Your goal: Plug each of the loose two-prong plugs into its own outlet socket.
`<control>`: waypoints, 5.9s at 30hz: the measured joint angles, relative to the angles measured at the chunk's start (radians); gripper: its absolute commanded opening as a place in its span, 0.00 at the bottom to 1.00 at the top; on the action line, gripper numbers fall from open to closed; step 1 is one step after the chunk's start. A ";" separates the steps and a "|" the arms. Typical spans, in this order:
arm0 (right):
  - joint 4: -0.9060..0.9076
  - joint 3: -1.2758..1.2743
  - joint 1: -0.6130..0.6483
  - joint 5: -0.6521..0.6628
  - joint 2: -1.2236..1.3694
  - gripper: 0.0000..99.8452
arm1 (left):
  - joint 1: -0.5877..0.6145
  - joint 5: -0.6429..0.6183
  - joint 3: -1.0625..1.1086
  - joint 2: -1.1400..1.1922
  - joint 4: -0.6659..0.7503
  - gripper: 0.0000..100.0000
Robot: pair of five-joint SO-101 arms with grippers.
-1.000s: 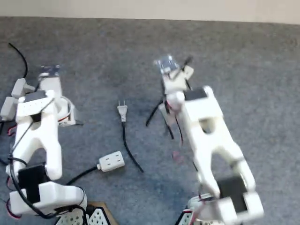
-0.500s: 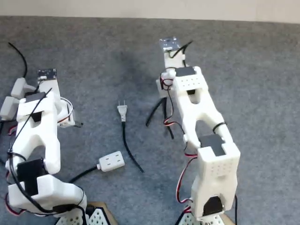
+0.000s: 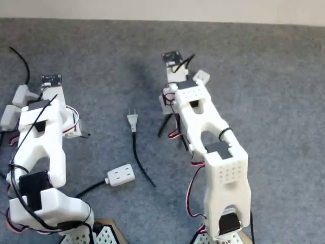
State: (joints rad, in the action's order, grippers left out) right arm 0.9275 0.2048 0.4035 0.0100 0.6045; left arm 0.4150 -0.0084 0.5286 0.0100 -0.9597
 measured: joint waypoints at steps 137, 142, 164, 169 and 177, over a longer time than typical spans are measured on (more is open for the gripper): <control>-0.048 -1.074 0.362 0.295 -1.344 0.01 | -0.100 0.315 -0.766 -0.041 -0.647 0.44; -0.126 -1.178 0.482 0.290 -1.347 0.01 | -0.095 0.381 -0.617 -0.236 -0.555 0.44; -0.367 -1.424 0.532 0.132 -1.359 0.01 | -0.331 0.235 0.605 -1.390 -0.135 0.44; -0.367 -1.424 0.532 0.129 -1.361 0.01 | -0.344 0.219 0.717 -1.464 -0.127 0.44; -0.180 -1.301 0.526 0.129 -1.436 0.01 | -0.342 0.216 0.838 -1.498 -0.003 0.44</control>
State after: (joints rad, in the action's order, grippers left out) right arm 0.7480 -1.0963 0.9298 0.1389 -0.8316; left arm 0.0729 0.2079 1.3663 -1.4876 -0.9628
